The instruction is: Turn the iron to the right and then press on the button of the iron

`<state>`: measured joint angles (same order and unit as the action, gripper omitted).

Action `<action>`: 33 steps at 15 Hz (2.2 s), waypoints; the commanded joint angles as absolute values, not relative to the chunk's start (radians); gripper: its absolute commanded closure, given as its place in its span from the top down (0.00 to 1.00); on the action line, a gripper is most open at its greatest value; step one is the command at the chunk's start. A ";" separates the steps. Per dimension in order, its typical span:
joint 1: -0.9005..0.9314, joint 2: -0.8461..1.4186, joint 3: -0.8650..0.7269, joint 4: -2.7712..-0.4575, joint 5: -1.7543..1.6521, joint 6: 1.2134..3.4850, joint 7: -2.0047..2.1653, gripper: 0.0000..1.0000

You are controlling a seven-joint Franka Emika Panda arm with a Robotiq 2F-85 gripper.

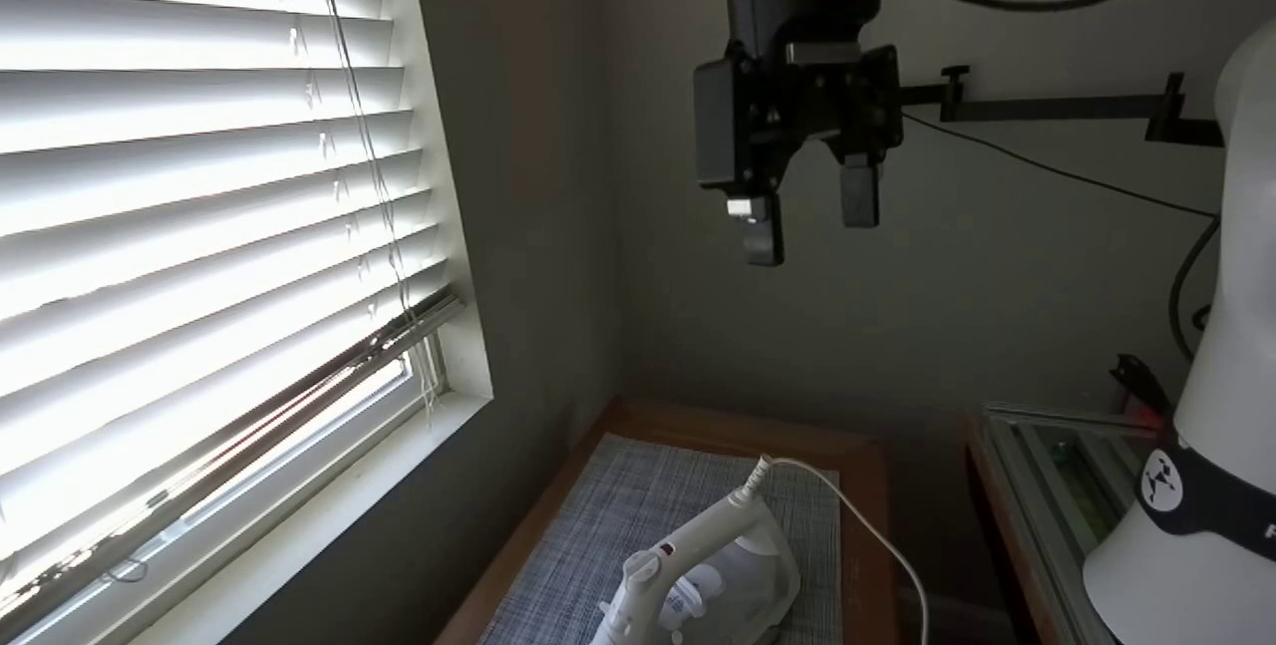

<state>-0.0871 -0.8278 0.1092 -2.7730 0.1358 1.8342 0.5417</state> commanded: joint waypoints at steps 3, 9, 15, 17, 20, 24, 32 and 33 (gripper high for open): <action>-0.110 -0.687 0.155 -2.772 0.212 1.979 0.682 1.00; -0.100 -0.565 0.158 -2.772 0.198 2.058 0.806 1.00; -0.080 -0.514 0.136 -2.771 0.176 2.031 0.776 1.00; -0.079 -0.504 0.134 -2.770 0.176 2.031 0.775 1.00; -0.079 -0.504 0.134 -2.770 0.176 2.031 0.775 1.00; -0.091 -0.466 0.125 -2.770 0.228 2.119 0.840 1.00; -0.074 -0.273 0.164 -2.772 0.233 2.372 1.096 1.00; -0.069 -0.249 0.160 -2.772 0.234 2.396 1.116 1.00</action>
